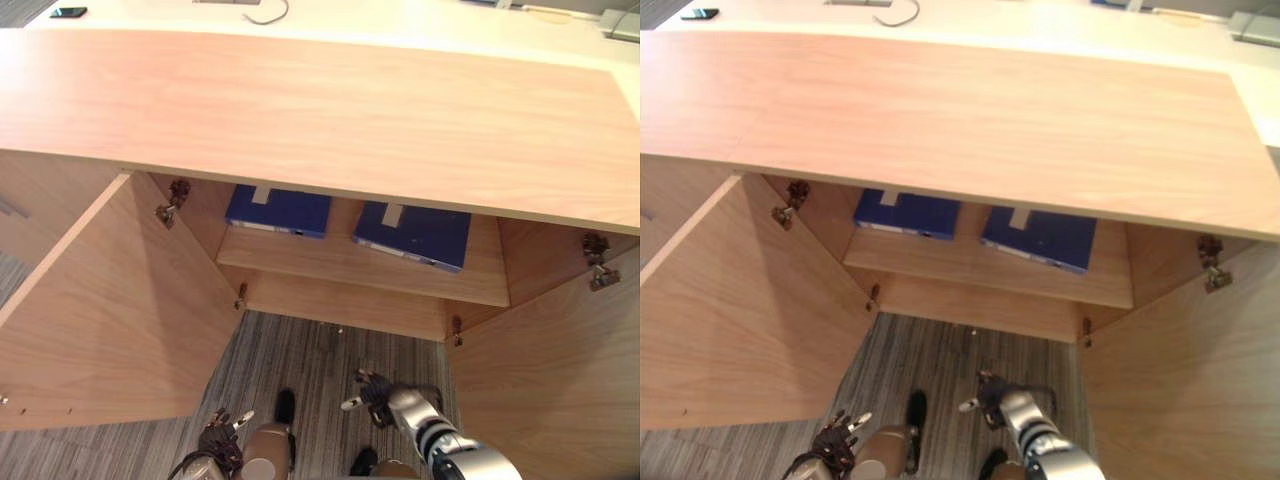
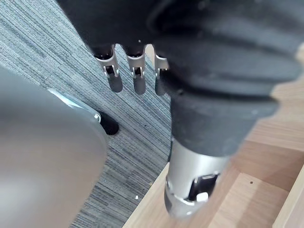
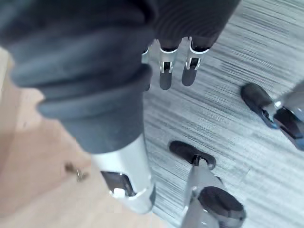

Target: Walk over to the cabinet, pick up the folder, carry it to the office cabinet, place the folder inside the office cabinet, then close the office cabinet door

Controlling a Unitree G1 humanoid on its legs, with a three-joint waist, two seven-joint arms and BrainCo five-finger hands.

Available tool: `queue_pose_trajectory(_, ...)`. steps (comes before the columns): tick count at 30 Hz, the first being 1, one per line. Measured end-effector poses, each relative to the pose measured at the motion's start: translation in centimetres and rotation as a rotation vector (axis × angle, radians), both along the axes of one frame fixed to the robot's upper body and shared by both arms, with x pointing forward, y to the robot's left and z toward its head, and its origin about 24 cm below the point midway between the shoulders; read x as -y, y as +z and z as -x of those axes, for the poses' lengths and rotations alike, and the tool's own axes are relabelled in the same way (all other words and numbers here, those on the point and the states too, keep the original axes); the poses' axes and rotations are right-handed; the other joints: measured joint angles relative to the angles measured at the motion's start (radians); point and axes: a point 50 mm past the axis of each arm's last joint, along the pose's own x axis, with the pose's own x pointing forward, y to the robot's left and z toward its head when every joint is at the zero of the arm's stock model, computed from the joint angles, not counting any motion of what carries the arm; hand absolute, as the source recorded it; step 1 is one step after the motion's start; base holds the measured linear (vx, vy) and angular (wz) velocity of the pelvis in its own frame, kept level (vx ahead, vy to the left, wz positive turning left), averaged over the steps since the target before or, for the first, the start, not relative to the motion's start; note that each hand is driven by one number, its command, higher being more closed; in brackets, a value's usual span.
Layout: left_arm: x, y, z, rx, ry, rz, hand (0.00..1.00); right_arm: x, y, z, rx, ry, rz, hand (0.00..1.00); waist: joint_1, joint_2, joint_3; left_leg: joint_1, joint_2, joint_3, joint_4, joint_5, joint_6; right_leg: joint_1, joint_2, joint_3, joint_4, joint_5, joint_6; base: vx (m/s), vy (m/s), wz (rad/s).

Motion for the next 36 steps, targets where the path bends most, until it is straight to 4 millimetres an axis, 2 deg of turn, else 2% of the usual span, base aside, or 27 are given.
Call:
queue_pose_trajectory(1,-0.2,-0.1,0.4,-0.012,0.019,0.005,0.00,1.3,-0.8,1.7,-0.043,-0.177,-0.038,0.00,-0.005,-0.007,-0.008,0.012,0.000,0.009,0.004,-0.005,-0.006,0.005,0.001,0.025,-0.011,0.010,0.000,-0.01,0.025,-0.34)
queue_pose_trajectory(3,-0.4,-0.3,0.9,-0.025,0.056,0.014,0.00,2.4,-1.5,3.5,-0.076,-0.351,-0.064,0.00,-0.010,-0.010,-0.011,0.023,-0.001,-0.013,0.017,-0.014,-0.014,0.007,0.004,0.064,-0.024,0.028,-0.003,-0.03,0.033,-0.49)
queue_pose_trajectory(5,-0.4,-0.5,1.3,-0.038,0.093,0.026,0.00,3.1,-2.0,5.0,-0.099,-0.464,-0.074,0.00,-0.018,-0.010,-0.016,0.045,-0.002,-0.030,-0.001,-0.015,-0.014,0.006,0.009,0.098,-0.046,0.050,-0.005,-0.06,0.040,-0.58)
queue_pose_trajectory(6,-0.3,-0.8,1.9,-0.053,0.124,0.039,0.00,3.5,-2.4,6.3,-0.126,-0.526,-0.076,0.00,-0.024,-0.010,-0.031,0.071,-0.002,-0.026,-0.051,-0.005,0.001,-0.001,0.010,0.117,-0.065,0.064,-0.003,-0.09,0.053,-0.61)
queue_pose_trajectory(7,-0.4,-0.9,2.5,-0.069,0.142,0.043,0.00,3.8,-2.8,7.9,-0.155,-0.571,-0.075,0.00,-0.036,-0.012,-0.054,0.102,-0.005,-0.016,-0.122,0.026,0.018,-0.010,0.009,0.137,-0.078,0.072,-0.002,-0.09,0.057,-0.50)
queue_pose_trajectory(9,-0.4,-1.2,3.4,-0.097,0.164,0.048,0.00,4.6,-3.0,9.5,-0.173,-0.652,-0.066,0.00,-0.045,-0.012,-0.086,0.165,-0.009,-0.002,-0.240,0.071,0.016,-0.016,0.012,0.173,-0.100,0.076,-0.009,-0.06,0.058,-0.54)
queue_pose_trajectory(12,-0.5,-1.4,4.1,-0.127,0.131,0.020,0.00,4.5,-3.4,11.6,-0.207,-0.731,-0.074,0.00,-0.053,-0.019,-0.117,0.181,-0.007,0.048,-0.239,0.065,0.030,-0.016,0.017,0.222,-0.121,0.084,-0.009,-0.04,0.042,-0.50)
queue_pose_trajectory(14,-0.5,-1.4,4.2,-0.138,0.108,0.010,0.00,4.5,-3.4,11.9,-0.209,-0.773,-0.083,0.00,-0.067,-0.018,-0.131,0.187,-0.009,0.076,-0.239,0.060,0.038,-0.013,0.019,0.247,-0.142,0.104,-0.003,-0.04,0.035,-0.39)
queue_pose_trajectory(18,-0.5,-1.4,4.3,-0.140,0.131,0.007,0.00,4.4,-3.4,12.2,-0.212,-0.825,-0.091,0.00,-0.068,-0.021,-0.140,0.215,-0.009,0.128,-0.238,0.045,0.044,-0.008,0.025,0.300,-0.152,0.133,0.007,0.00,0.017,-0.38)
queue_pose_trajectory(24,-0.6,-1.5,4.5,-0.143,0.177,0.007,0.00,4.4,-3.0,10.8,-0.143,-0.872,-0.100,0.00,-0.070,-0.024,-0.132,0.268,0.009,0.259,-0.231,0.007,0.037,-0.033,0.041,0.407,-0.129,0.144,0.002,0.01,0.015,-0.61)
queue_pose_trajectory(25,-0.6,-1.5,4.5,-0.141,0.184,0.008,0.00,4.4,-2.9,10.5,-0.133,-0.882,-0.106,0.00,-0.067,-0.018,-0.132,0.270,0.017,0.277,-0.228,0.003,0.034,-0.045,0.045,0.405,-0.118,0.146,-0.002,-0.03,-0.017,-0.86)
queue_pose_trajectory(27,-0.7,-1.5,4.4,-0.141,0.224,0.009,0.00,4.0,-2.5,9.0,-0.089,-0.913,-0.133,0.00,-0.066,-0.011,-0.103,0.282,0.040,0.347,-0.203,-0.015,0.039,-0.066,0.025,0.294,-0.084,0.116,-0.087,-0.05,-0.030,-0.98)
queue_pose_trajectory(28,-0.7,-1.5,4.4,-0.139,0.243,0.011,0.00,4.0,-2.3,8.7,-0.070,-0.934,-0.140,0.00,-0.068,-0.013,-0.101,0.284,0.050,0.386,-0.183,-0.028,0.033,-0.076,-0.020,0.150,-0.041,0.100,-0.114,-0.03,-0.010,-0.86)
queue_pose_trajectory(30,-0.9,-1.5,4.6,-0.141,0.267,0.012,0.00,4.2,-2.3,8.9,-0.069,-0.991,-0.150,0.00,-0.066,-0.014,-0.099,0.286,0.067,0.426,-0.142,-0.057,0.022,-0.079,-0.053,0.071,-0.018,0.118,-0.122,0.01,-0.009,-0.77)
queue_pose_trajectory(33,-0.6,-1.5,4.6,-0.138,0.293,0.026,0.00,5.1,-2.4,10.0,-0.077,-1.125,-0.136,0.00,-0.070,-0.005,-0.096,0.293,0.095,0.459,-0.102,-0.089,-0.001,-0.080,-0.032,0.078,-0.014,0.115,-0.108,0.05,-0.049,-0.42)
queue_pose_trajectory(35,-0.7,-1.5,4.8,-0.140,0.312,0.026,0.00,5.4,-2.5,10.6,-0.088,-1.203,-0.128,0.00,-0.073,-0.005,-0.098,0.301,0.106,0.467,-0.102,-0.093,-0.014,-0.079,-0.016,0.079,-0.013,0.106,-0.082,0.08,-0.102,-0.25)
queue_pose_trajectory(36,-0.7,-1.5,4.8,-0.146,0.320,0.022,0.00,5.5,-2.5,10.7,-0.086,-1.251,-0.122,0.00,-0.072,-0.006,-0.102,0.300,0.115,0.470,-0.104,-0.094,-0.023,-0.072,0.004,0.084,-0.045,0.128,-0.050,0.08,-0.120,-0.24)
